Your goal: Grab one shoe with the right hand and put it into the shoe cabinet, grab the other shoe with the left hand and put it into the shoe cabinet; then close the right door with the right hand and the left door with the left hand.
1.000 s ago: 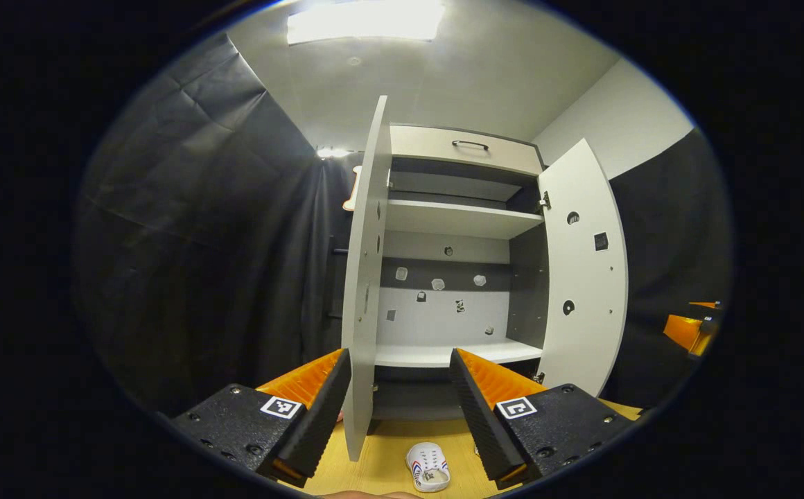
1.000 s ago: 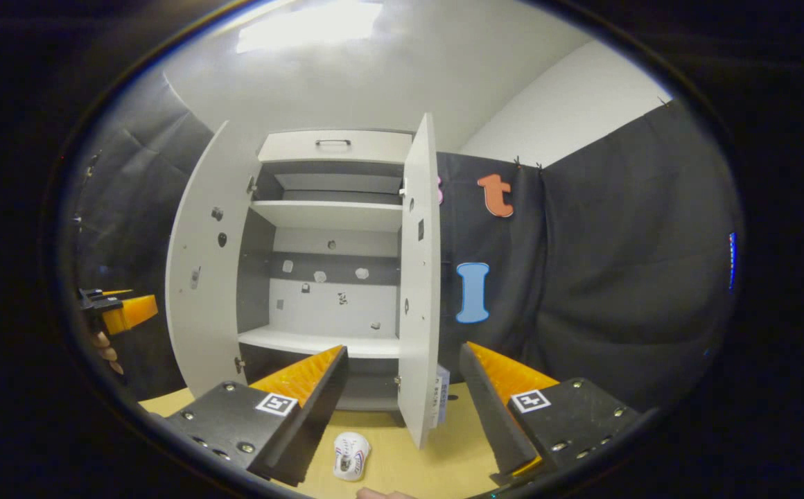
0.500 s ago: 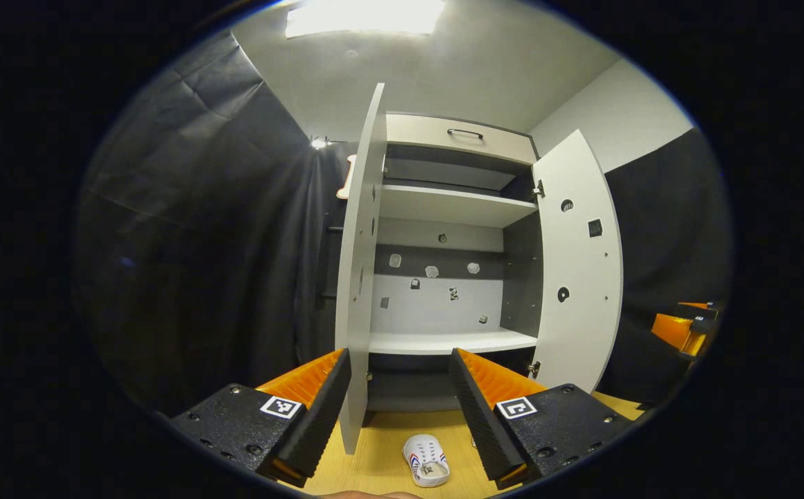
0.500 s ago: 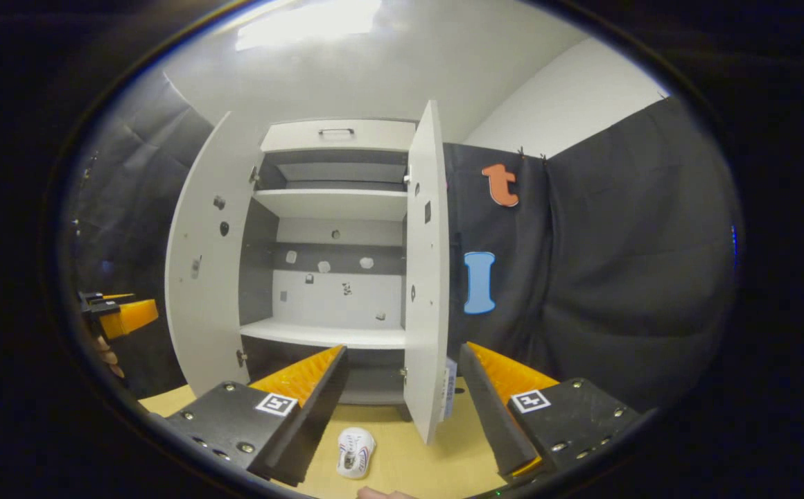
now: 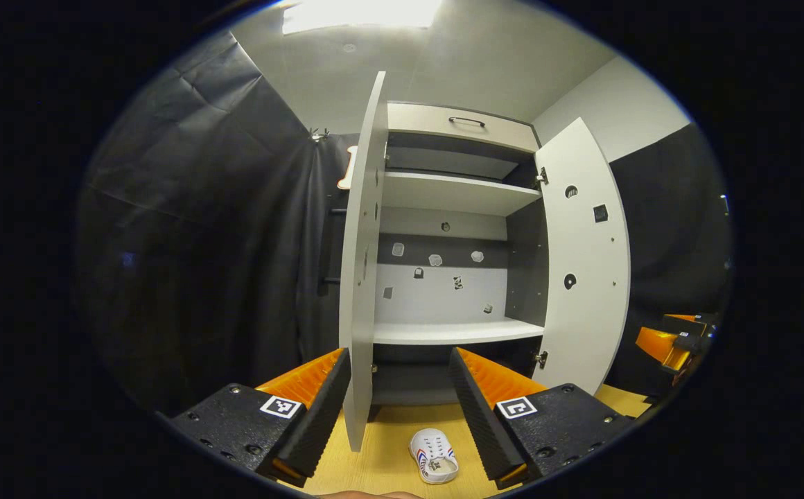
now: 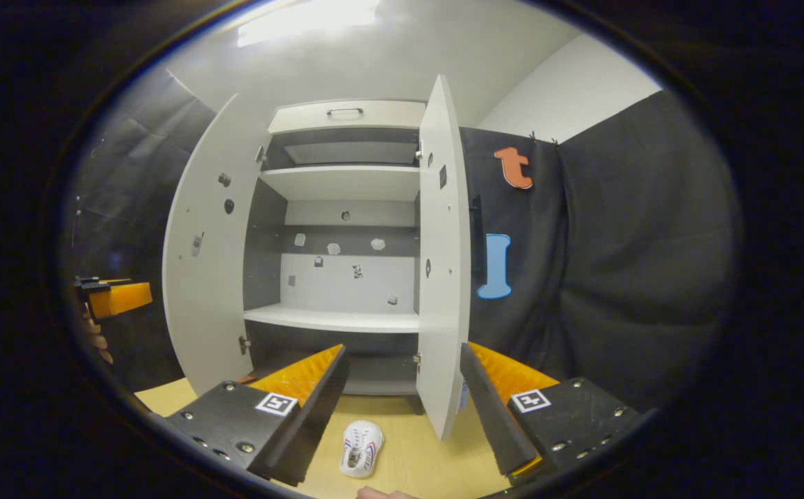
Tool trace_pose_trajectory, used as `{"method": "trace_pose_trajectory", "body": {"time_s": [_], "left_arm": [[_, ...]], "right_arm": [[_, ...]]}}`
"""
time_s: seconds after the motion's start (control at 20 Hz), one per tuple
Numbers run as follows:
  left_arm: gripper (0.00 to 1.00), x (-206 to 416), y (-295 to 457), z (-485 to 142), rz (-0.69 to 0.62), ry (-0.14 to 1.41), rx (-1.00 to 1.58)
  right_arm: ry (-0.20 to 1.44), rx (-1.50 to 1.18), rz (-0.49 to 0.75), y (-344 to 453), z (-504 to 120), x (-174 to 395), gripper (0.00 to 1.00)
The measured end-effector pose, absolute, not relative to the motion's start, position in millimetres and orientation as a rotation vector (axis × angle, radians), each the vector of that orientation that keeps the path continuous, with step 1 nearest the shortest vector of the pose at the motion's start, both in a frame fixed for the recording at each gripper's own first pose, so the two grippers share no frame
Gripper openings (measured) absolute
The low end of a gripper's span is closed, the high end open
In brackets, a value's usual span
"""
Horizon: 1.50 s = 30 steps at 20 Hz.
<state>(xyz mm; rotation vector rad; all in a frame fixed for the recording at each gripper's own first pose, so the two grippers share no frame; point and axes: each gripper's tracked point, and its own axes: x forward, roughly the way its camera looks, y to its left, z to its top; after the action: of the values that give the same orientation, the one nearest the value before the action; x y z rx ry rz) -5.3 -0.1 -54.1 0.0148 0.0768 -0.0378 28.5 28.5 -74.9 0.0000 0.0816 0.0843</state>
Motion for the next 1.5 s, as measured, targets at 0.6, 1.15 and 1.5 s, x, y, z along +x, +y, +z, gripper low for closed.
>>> {"method": "trace_pose_trajectory", "body": {"time_s": [0.6,1.15,1.5], "left_arm": [[0.87,3,26,-92,-0.004,0.140,0.008],[0.88,5,41,-105,-0.013,0.130,-0.025],[0.88,4,35,-113,-0.053,0.138,-0.032]], "right_arm": [[0.429,-0.029,0.215,109,-300,54,0.96],[0.757,0.070,0.194,154,-448,63,0.84],[0.782,0.202,0.059,146,-477,85,0.51]]}}
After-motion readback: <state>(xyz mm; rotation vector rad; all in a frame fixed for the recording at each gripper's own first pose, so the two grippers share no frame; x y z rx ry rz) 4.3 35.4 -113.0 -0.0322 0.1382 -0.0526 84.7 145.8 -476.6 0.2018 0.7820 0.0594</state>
